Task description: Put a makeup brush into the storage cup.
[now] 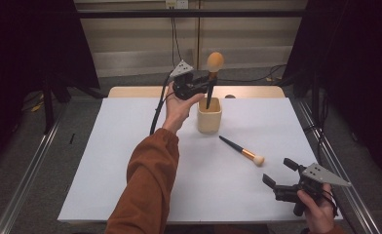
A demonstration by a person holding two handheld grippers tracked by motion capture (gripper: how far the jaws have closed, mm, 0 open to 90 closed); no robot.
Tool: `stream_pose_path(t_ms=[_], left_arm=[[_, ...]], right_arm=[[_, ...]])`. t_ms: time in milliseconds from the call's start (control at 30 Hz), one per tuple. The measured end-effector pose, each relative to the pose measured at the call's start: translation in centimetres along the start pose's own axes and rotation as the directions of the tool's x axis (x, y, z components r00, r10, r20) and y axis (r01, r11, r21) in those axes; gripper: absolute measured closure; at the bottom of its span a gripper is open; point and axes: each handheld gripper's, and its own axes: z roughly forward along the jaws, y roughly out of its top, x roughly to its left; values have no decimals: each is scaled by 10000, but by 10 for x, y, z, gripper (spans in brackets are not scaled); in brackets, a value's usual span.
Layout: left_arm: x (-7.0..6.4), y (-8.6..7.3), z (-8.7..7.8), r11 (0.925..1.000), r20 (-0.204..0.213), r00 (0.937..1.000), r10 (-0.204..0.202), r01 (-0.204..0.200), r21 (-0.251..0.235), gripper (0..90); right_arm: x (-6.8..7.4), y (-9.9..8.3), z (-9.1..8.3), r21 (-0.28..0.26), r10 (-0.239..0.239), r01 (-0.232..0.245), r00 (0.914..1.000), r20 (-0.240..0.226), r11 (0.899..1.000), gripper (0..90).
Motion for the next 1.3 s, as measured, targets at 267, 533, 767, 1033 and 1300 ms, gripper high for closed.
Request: stream_pose_path(t_ms=[267, 533, 767, 1033, 1300], left_arm=[[2, -10, 0, 9998, 12, 9999, -108, 108, 148, 675], [3, -20, -2, 9993, -4, 9999, -134, 134, 362, 675], [4, -34, -4, 9983, -134, 9996, -235, 242, 534, 675], [4, -47, -6, 9967, -190, 9994, -282, 296, 760, 674], [5, -56, -8, 9938, -198, 9995, -245, 265, 1081, 674]], right_arm=[[0, 0, 0, 9, -19, 19, 10000, -19, 10000, 0], [0, 0, 0, 38, -38, 38, 10000, 2, 10000, 0], [0, 0, 0, 57, -35, 35, 10000, 18, 10000, 0], [0, 0, 0, 63, -62, 62, 10000, 0, 10000, 0], [1, 0, 0, 71, -74, 74, 10000, 10, 9999, 0]])
